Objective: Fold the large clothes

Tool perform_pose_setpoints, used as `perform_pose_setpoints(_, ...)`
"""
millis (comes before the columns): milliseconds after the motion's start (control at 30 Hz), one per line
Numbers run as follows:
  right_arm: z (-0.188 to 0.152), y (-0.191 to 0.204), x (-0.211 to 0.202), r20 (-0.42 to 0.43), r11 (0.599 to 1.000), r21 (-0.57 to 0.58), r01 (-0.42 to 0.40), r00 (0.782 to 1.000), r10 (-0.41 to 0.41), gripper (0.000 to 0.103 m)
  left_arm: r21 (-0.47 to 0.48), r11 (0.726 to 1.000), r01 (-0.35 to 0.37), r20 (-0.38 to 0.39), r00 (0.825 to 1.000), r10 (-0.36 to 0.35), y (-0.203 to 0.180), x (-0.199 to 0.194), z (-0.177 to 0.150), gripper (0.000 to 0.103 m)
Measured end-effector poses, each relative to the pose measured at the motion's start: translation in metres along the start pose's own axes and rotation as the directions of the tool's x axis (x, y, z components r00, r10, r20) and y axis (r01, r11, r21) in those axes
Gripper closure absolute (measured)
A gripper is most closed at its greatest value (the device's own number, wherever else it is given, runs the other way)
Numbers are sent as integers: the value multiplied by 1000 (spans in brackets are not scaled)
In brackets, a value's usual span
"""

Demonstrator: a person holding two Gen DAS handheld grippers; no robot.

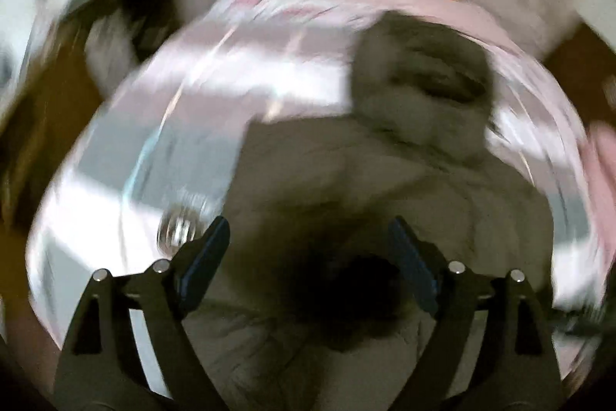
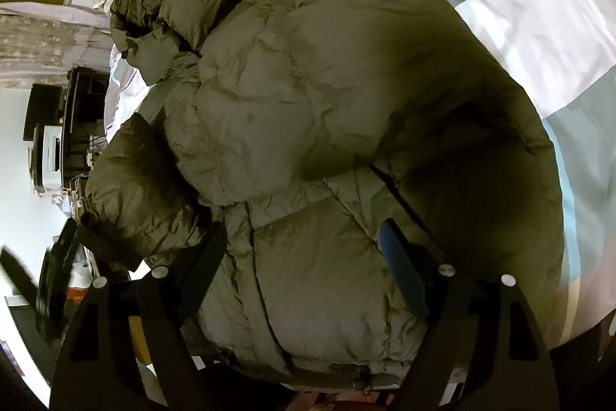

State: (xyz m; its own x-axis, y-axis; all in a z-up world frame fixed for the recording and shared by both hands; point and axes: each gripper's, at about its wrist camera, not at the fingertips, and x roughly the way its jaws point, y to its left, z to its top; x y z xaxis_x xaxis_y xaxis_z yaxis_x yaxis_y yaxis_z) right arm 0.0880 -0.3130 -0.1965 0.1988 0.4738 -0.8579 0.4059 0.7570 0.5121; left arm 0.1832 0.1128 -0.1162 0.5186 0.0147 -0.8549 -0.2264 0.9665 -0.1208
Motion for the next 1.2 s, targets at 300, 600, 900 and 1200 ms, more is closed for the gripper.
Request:
perform_pose_setpoints(300,-5,8,3,-13,999,-33,7,1000,-7,21,-165,970,180,-304,926,-224,11,54,-34,28)
perform_pose_setpoints(600,-8,20,4,0,997,-73,-15,1000,15,21,102,921,377,-317,889,-329,-70,16,-51,20)
perform_pose_setpoints(900,-4,43,37,19,982,-158,-99,994,103,16,133,990,-52,-306,948,91,-17,59,-46,18)
perform_pose_setpoints(1200,13,103,58,135,948,-316,28,991,16,76,316,935,-163,-351,895,275,-30,98,-65,12)
